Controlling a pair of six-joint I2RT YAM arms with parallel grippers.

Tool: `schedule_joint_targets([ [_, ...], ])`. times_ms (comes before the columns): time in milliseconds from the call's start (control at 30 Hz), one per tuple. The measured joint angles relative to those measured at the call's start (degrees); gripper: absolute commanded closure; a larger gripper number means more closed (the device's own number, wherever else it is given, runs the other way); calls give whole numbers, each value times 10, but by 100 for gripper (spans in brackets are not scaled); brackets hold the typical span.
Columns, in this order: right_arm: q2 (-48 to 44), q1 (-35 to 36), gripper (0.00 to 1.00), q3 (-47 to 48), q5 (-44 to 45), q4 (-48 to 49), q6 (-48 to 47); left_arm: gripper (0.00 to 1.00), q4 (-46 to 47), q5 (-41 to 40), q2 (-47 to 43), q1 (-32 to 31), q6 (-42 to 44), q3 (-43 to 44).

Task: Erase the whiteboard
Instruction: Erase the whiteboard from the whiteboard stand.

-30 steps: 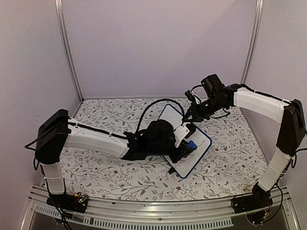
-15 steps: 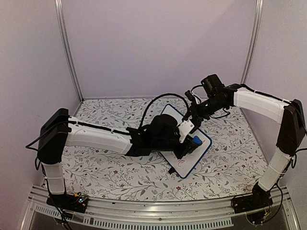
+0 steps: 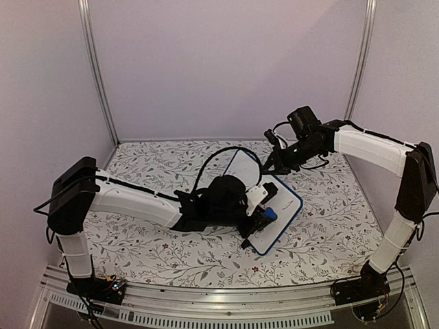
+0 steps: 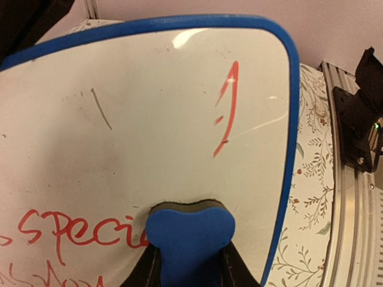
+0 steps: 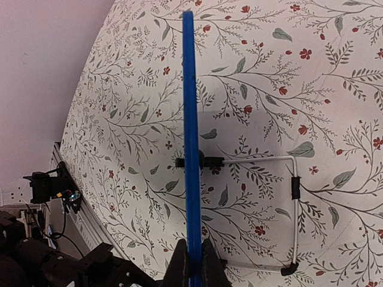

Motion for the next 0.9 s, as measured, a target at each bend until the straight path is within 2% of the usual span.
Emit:
schedule_joint_targets([
  [233,0,0,100,0,1,0,-4,100,-37,11,13,-2,5,53],
  [467,0,0,100,0,1,0,-4,100,-36,18,30,-7,10,102],
  [700,0,0,100,0,1,0,-4,100,-32,17,30,-7,12,99],
  [900,0,0,100,0,0,0,-3,100,8,13,18,-8,7,43],
])
